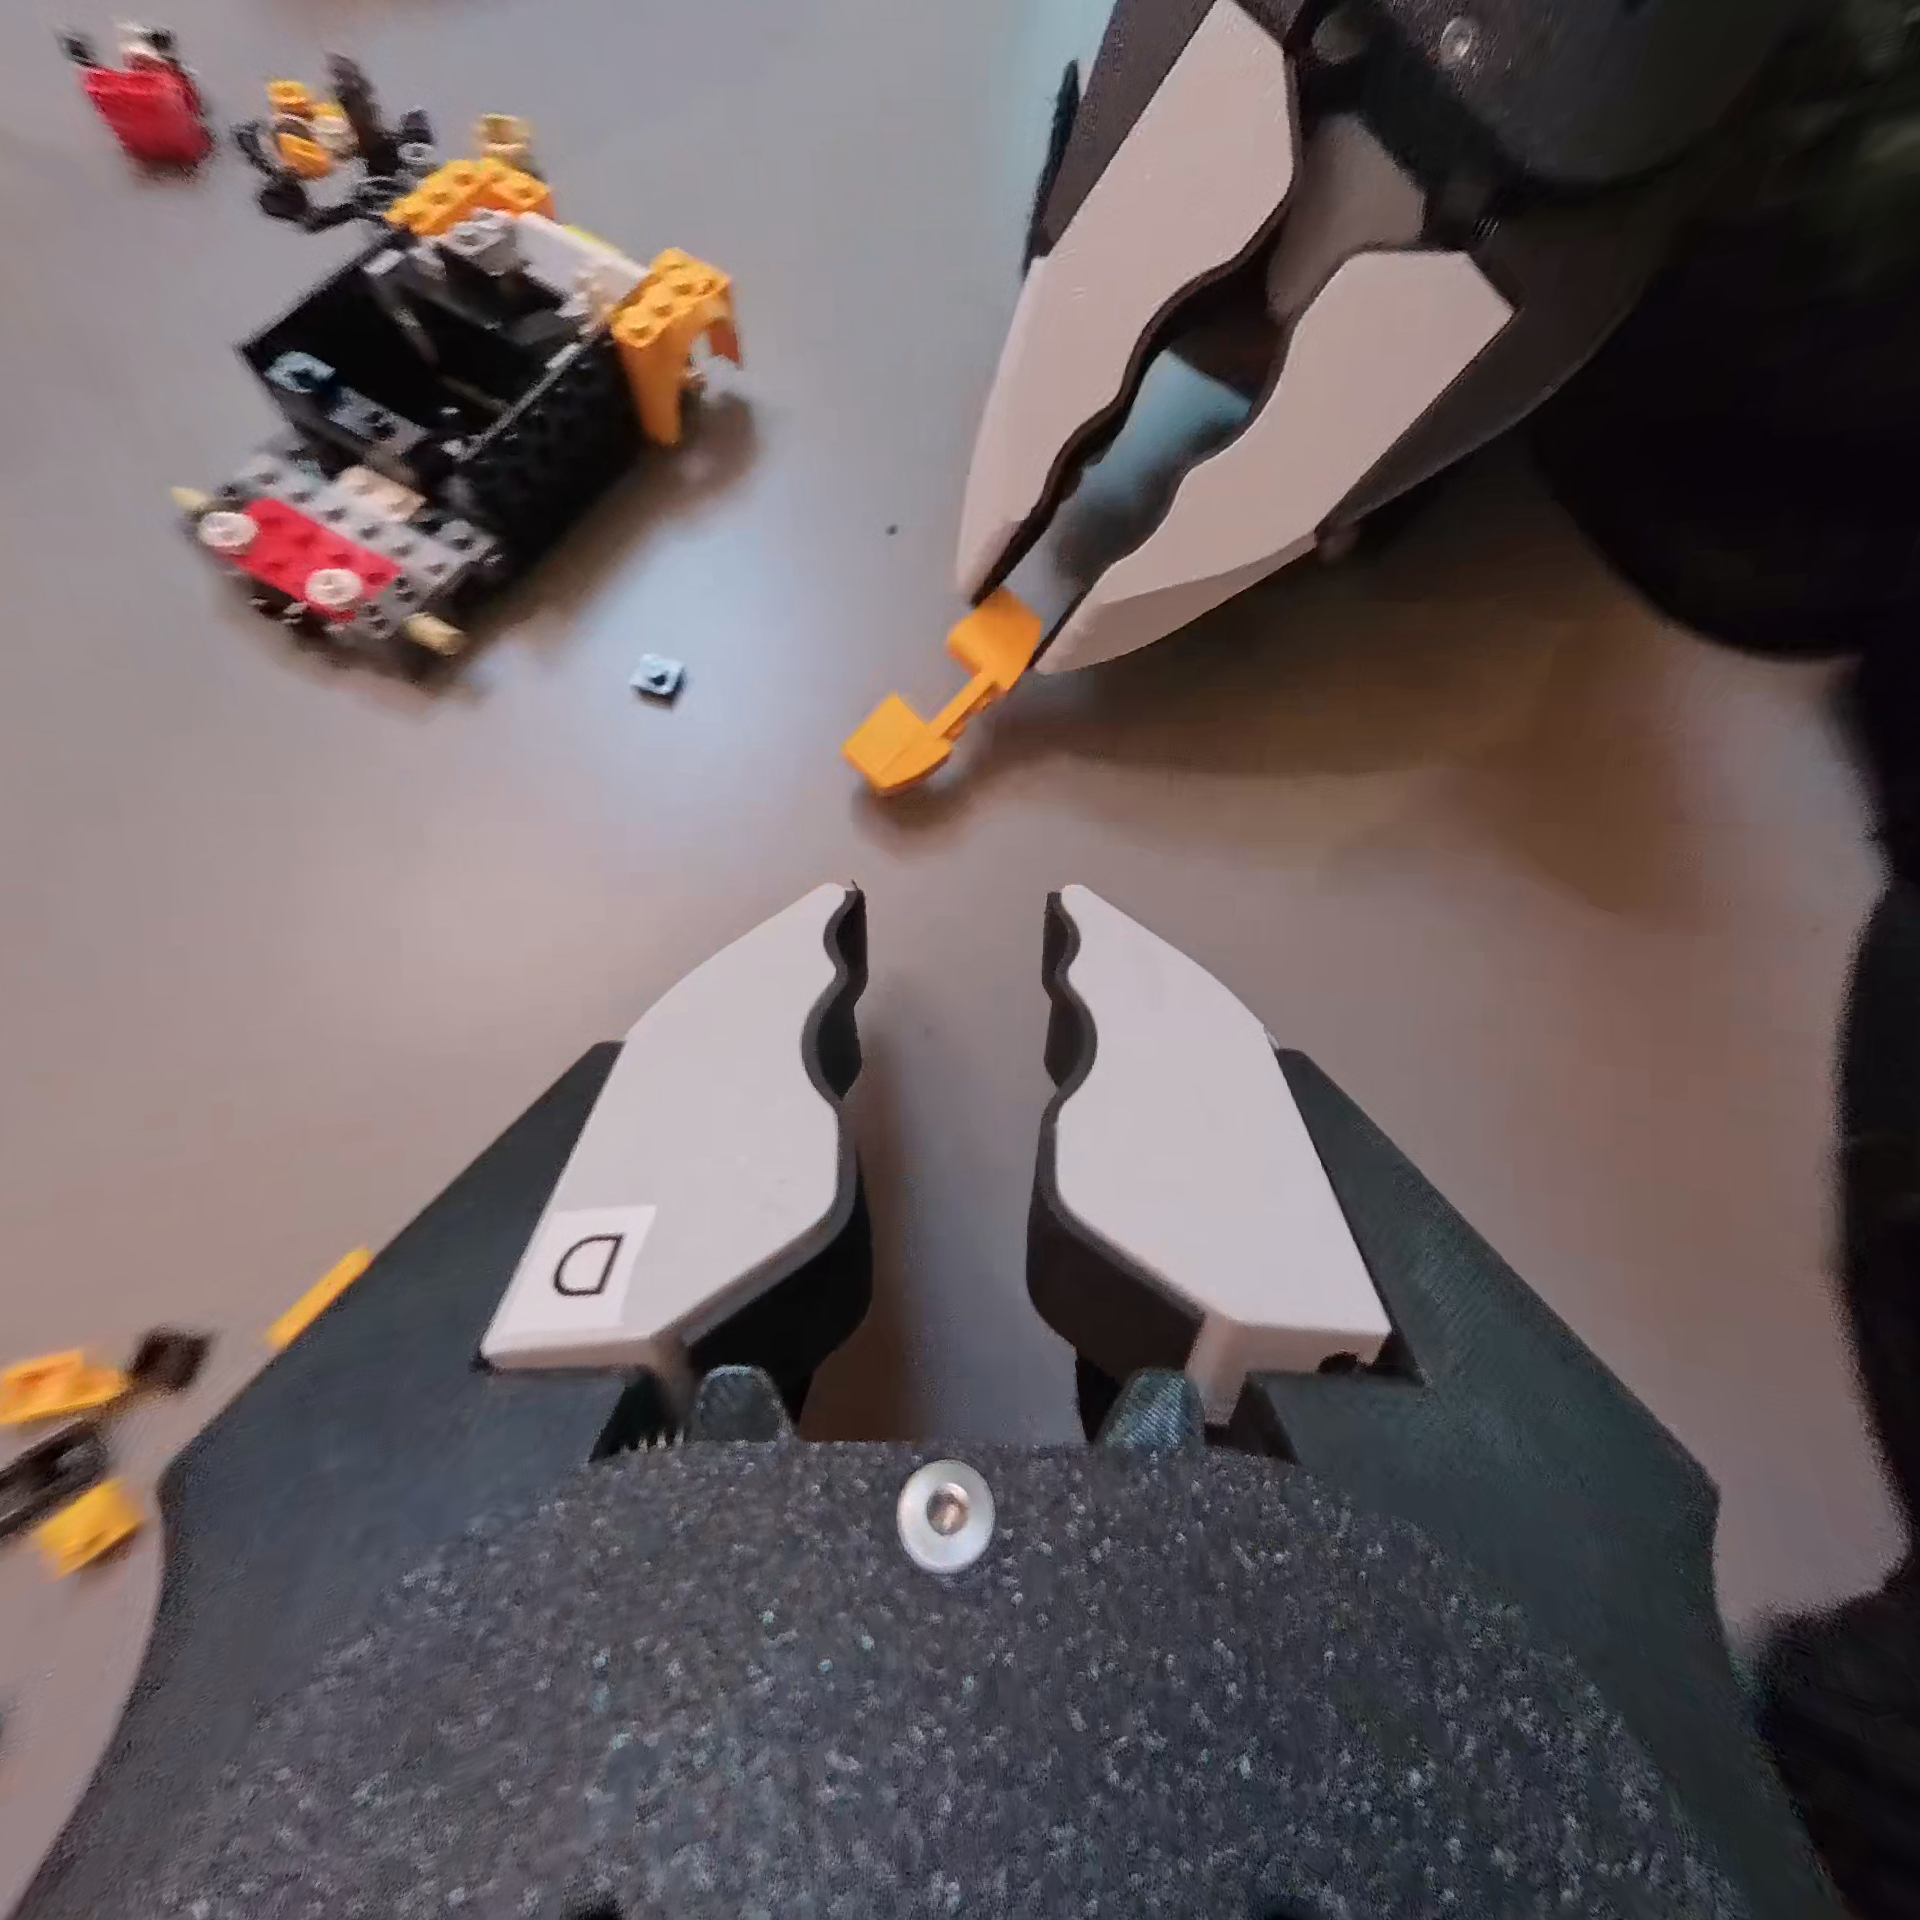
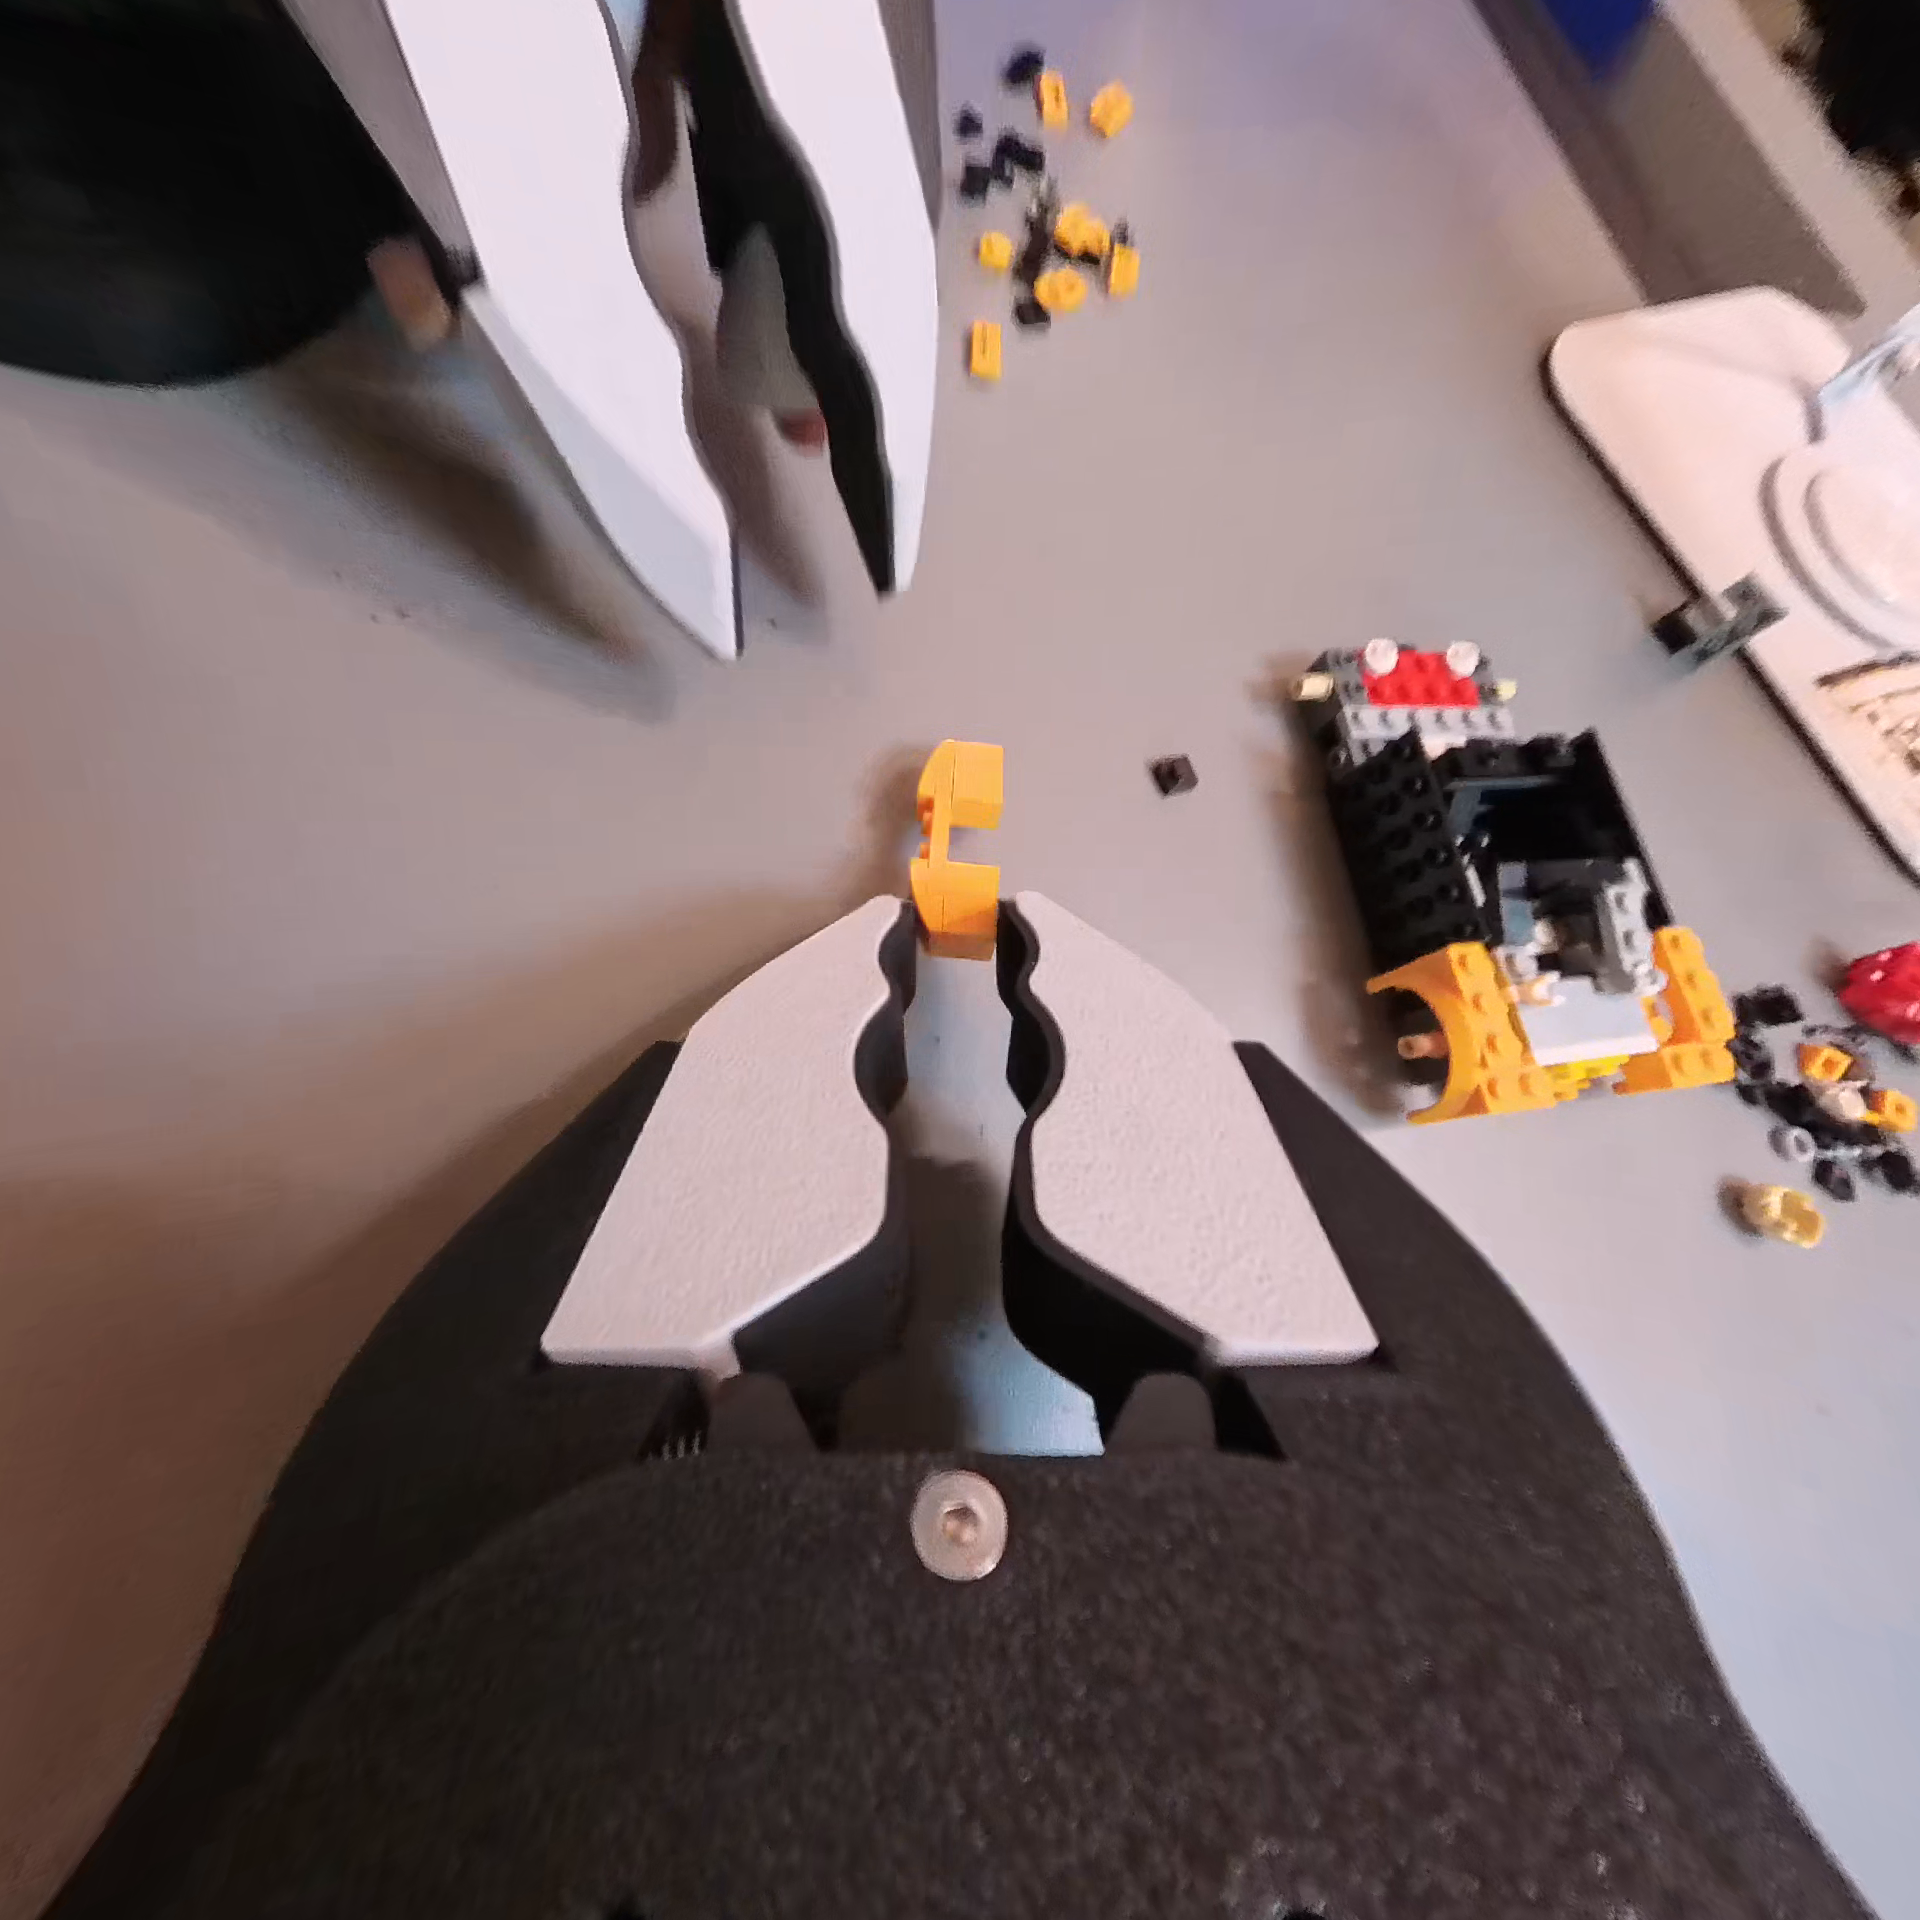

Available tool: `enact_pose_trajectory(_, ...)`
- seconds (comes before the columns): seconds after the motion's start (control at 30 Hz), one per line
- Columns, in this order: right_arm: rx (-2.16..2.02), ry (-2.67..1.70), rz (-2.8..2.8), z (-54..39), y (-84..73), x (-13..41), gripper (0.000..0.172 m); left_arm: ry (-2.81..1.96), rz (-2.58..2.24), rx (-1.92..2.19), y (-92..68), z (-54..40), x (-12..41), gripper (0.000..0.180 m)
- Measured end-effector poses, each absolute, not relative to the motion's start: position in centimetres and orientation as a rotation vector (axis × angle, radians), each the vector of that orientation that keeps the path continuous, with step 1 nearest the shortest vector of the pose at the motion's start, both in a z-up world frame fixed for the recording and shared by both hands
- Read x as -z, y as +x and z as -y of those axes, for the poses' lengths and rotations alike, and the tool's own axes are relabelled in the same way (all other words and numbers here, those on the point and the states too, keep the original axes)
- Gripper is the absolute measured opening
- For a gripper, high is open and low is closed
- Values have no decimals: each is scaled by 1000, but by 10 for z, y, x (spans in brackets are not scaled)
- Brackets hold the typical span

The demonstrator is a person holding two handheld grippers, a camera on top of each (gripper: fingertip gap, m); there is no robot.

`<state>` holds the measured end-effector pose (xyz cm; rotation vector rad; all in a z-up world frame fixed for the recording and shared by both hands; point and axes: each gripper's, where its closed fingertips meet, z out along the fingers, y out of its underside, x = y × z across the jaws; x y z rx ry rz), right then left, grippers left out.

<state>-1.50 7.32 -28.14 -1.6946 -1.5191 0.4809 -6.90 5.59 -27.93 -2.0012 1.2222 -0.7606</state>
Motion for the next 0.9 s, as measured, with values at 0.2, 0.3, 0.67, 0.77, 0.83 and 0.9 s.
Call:
enact_pose_trajectory(0.2, -524, -1408, 1417, -64, -27, 233, 14, -2035, -905, 1341, -49, -48, 253, 35)
enact_pose_trajectory(0.3, -472, -1280, 1398, -57, -31, 216, 14, -1899, -676, 1707, -49, -51, 220, 32)
enact_pose_trajectory(0.67, -536, -1225, 1421, -41, -38, 212, 17, -1798, -923, 1505, -50, -38, 212, 9)
enact_pose_trajectory(0.77, -786, -1332, 1394, -35, -37, 211, 25, -1731, -1134, 1177, -53, -37, 219, 9)
enact_pose_trajectory(0.83, -843, -1367, 1390, -35, -37, 213, 26, -1679, -1250, 975, -55, -36, 225, 9)
enact_pose_trajectory(0.9, -830, -1387, 1409, -35, -38, 219, 25, -1620, -1320, 891, -54, -31, 226, 9)
